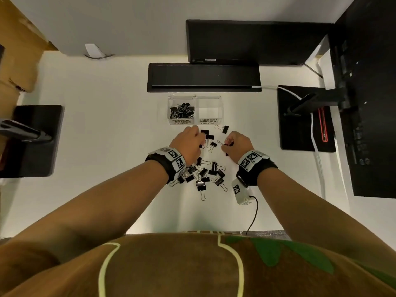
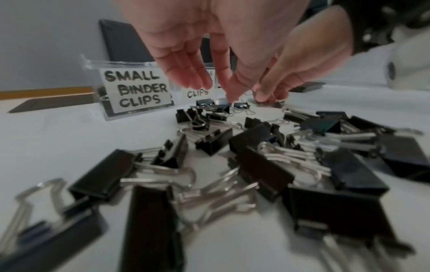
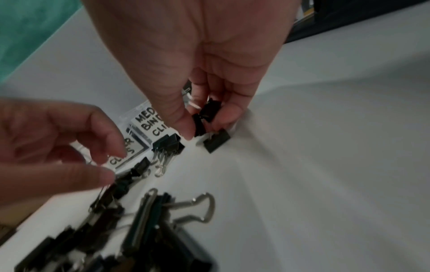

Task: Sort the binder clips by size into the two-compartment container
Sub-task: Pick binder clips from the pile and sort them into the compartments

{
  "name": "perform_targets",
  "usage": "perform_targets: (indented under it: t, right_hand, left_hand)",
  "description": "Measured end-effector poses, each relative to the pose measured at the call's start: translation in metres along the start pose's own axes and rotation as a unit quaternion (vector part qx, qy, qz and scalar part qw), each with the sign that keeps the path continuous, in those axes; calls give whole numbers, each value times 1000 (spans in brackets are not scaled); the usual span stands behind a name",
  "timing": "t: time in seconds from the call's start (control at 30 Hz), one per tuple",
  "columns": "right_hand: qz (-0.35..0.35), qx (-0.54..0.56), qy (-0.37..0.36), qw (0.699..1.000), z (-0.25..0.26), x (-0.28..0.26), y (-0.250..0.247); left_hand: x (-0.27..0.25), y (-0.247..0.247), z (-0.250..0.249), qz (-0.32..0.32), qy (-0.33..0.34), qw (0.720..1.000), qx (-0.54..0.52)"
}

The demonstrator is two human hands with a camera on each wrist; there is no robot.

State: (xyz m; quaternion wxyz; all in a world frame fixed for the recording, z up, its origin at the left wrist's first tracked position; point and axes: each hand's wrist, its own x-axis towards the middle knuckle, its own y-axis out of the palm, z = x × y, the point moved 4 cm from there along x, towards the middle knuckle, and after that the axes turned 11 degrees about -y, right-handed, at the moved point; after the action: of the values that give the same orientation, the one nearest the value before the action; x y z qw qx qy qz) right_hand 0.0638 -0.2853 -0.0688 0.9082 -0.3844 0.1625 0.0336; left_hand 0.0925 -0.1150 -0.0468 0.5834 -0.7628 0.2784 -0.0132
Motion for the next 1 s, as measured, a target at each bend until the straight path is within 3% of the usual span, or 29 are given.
perform_targets:
  t: [0.1, 0.23, 0.43, 0.7, 0.9, 1.0]
  right_hand:
    - [-33, 59, 2, 998, -4, 2, -4]
    - [-33, 123, 16, 992, -2, 6, -5]
    - [-6, 189, 22, 982, 12, 13, 3]
    - [5, 100, -21, 995, 16, 18, 8]
    - [55, -11, -109, 992, 25, 10, 9]
    - [77, -52, -116, 989, 25, 7, 11]
  left_hand:
    - [0, 8, -6, 41, 36, 998, 38]
    - [4, 15, -2, 80, 3, 993, 85]
    - [7, 14, 9, 64, -21, 998, 17]
    - [9, 2, 33, -12, -52, 996, -70]
    - [8, 9, 31, 20, -79, 995, -60]
    - [8, 12, 23, 28, -72, 996, -39]
